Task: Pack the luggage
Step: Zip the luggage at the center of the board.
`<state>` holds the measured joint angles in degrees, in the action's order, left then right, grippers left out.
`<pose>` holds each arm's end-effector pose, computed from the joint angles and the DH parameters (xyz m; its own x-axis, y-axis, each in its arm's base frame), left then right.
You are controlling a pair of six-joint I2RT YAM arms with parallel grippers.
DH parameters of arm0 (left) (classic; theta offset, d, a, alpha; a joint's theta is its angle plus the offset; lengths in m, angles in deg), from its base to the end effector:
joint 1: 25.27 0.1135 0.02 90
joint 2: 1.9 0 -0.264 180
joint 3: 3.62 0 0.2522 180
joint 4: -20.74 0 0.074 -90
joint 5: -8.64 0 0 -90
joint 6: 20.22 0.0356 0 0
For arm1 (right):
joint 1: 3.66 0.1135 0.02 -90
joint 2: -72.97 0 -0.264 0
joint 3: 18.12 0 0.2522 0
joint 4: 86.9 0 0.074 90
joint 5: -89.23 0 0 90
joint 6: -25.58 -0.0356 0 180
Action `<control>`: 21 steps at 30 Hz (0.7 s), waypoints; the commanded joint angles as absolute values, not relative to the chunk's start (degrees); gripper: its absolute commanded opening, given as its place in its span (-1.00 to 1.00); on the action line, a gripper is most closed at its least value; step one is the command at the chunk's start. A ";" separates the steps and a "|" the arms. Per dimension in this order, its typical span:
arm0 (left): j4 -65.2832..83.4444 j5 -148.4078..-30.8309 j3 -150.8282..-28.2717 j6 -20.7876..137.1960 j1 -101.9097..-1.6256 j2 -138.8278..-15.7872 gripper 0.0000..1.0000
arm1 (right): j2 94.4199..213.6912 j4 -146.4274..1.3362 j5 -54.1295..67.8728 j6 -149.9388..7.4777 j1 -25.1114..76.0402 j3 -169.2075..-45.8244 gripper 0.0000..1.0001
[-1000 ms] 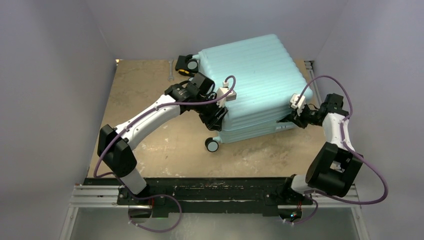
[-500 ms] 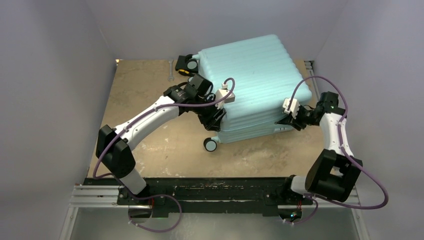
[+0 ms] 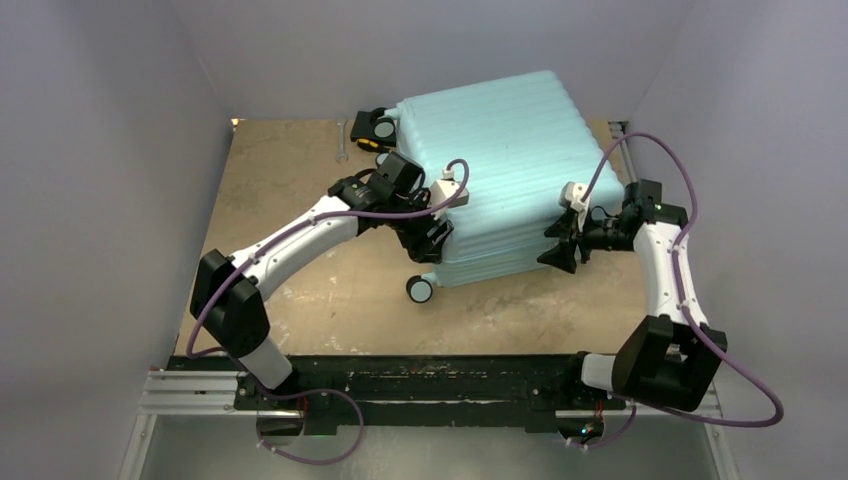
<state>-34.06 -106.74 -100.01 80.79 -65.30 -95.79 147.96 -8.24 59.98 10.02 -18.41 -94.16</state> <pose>0.2619 -0.2399 0.3039 -0.4454 0.5995 -0.6650 0.8831 0.4164 -0.2161 0.2239 -0.0268 0.2838 -0.1988 -0.4344 -0.8785 -0.9251 0.3791 0.0219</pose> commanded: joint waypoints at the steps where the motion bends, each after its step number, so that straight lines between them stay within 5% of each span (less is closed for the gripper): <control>1: -24.94 -102.89 -101.13 81.13 -64.92 -99.99 0.18 | 145.66 -8.41 65.70 6.86 -18.42 -96.55 0.36; 13: -25.75 -104.86 -104.06 80.78 -65.39 -102.65 -0.57 | 148.00 -21.10 55.44 3.46 -23.45 -90.24 0.41; 17: -26.30 -106.12 -105.98 80.51 -65.62 -103.57 -1.00 | 148.03 -22.85 53.44 3.31 -25.33 -91.44 0.44; 21: -27.68 -108.50 -108.97 81.09 -65.79 -104.03 -1.00 | 148.89 -22.98 52.86 3.04 -26.53 -93.15 0.46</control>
<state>-38.34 -109.74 -105.39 78.69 -66.35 -99.61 147.87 -17.22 55.55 3.33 -25.20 -89.88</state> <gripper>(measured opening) 0.497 0.726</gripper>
